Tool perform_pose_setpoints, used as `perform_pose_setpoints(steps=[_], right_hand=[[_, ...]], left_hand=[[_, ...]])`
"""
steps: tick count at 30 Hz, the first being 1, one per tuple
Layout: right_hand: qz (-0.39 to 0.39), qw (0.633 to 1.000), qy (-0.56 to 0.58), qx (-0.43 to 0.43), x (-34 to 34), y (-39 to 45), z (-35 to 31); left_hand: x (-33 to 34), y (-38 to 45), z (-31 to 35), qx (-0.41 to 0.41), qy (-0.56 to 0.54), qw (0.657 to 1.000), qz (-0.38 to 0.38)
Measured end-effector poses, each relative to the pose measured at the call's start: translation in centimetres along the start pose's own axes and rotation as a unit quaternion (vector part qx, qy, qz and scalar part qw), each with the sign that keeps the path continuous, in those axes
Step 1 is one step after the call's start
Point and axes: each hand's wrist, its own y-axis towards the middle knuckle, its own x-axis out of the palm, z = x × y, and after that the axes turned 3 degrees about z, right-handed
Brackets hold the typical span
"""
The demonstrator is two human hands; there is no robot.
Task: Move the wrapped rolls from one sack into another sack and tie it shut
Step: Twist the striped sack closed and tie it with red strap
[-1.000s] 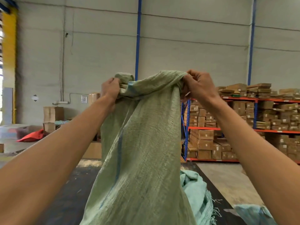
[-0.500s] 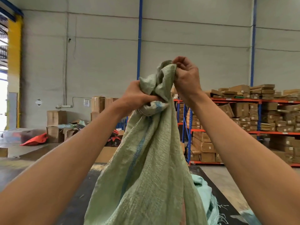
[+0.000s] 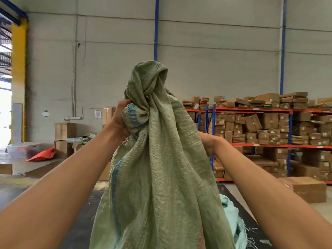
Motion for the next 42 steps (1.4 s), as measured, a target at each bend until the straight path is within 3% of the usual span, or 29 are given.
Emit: perform_pose_setpoints(steps=[3,6,8,10,12,15,18,19,21,24,25,26,28,29,30,32,34,36,38,40,42], right_hand=[[0.001,0.998,-0.042,-0.039,0.1,-0.9,-1.3],[0.106,0.989,-0.013,-0.106,-0.7,-0.7,-3.3],[0.236,0.951,0.068,-0.186,-1.4,-0.2,-4.6],[0.280,0.907,0.104,-0.297,-1.2,0.5,-6.2],[0.232,0.885,0.145,-0.376,0.1,0.8,-7.8],[0.082,0.884,0.252,-0.386,2.3,0.4,-9.3],[0.068,0.899,0.214,-0.376,2.7,-0.2,-9.2],[0.095,0.904,0.176,-0.377,2.5,-0.4,-8.8],[0.241,0.883,0.024,-0.403,2.0,-0.7,-7.4],[0.519,0.718,-0.231,-0.403,0.5,-0.6,-3.8],[0.555,0.711,-0.245,-0.355,-0.5,-0.5,-2.6],[0.537,0.762,-0.215,-0.291,-1.2,-0.7,-1.6],[0.367,0.912,-0.123,-0.136,-2.3,-0.7,0.2],[0.263,0.956,-0.113,-0.071,-2.4,-0.8,1.0],[0.182,0.977,-0.108,-0.034,-2.3,-0.8,1.6],[0.129,0.990,-0.053,-0.036,-1.7,-0.9,1.8],[0.128,0.983,0.075,-0.109,-1.4,-0.7,0.9],[0.135,0.949,0.183,-0.219,-1.4,-0.9,-0.8],[0.115,0.919,0.222,-0.304,-0.6,-1.2,-2.9],[0.113,0.922,0.157,-0.335,1.2,-1.3,-4.4],[0.154,0.930,0.001,-0.334,3.4,-1.0,-5.3]], left_hand=[[-0.4,-0.1,0.6,-0.012,0.045,0.998,-0.029],[-1.3,0.4,1.3,-0.013,0.118,0.993,-0.028],[-2.3,1.5,1.2,0.001,0.206,0.978,-0.026],[-2.6,2.7,0.4,0.010,0.264,0.964,-0.026],[-2.1,3.0,-0.6,-0.010,0.277,0.961,-0.016],[-0.5,2.7,-1.7,-0.087,0.241,0.967,-0.010],[0.2,3.2,-2.1,-0.087,0.182,0.979,0.014],[0.3,3.4,-2.0,-0.083,0.159,0.983,0.032],[0.1,3.9,-1.7,-0.071,0.141,0.985,0.067],[-0.7,4.7,-2.0,-0.049,0.137,0.983,0.109],[-1.2,4.9,-2.1,-0.045,0.130,0.983,0.125],[-1.5,5.0,-2.1,-0.043,0.119,0.983,0.136],[-2.1,5.1,-2.2,-0.051,0.077,0.987,0.129],[-2.1,5.2,-2.4,-0.046,0.046,0.991,0.115],[-2.2,5.3,-2.7,-0.038,0.021,0.993,0.113],[-2.5,5.5,-3.4,-0.045,0.025,0.989,0.137],[-2.8,5.5,-3.5,-0.059,0.064,0.977,0.193],[-2.9,5.7,-3.4,-0.055,0.129,0.959,0.247],[-1.4,5.7,-3.3,-0.034,0.173,0.956,0.234],[0.7,5.6,-3.3,-0.049,0.130,0.975,0.175],[2.6,5.1,-2.7,-0.079,0.045,0.990,0.107]])
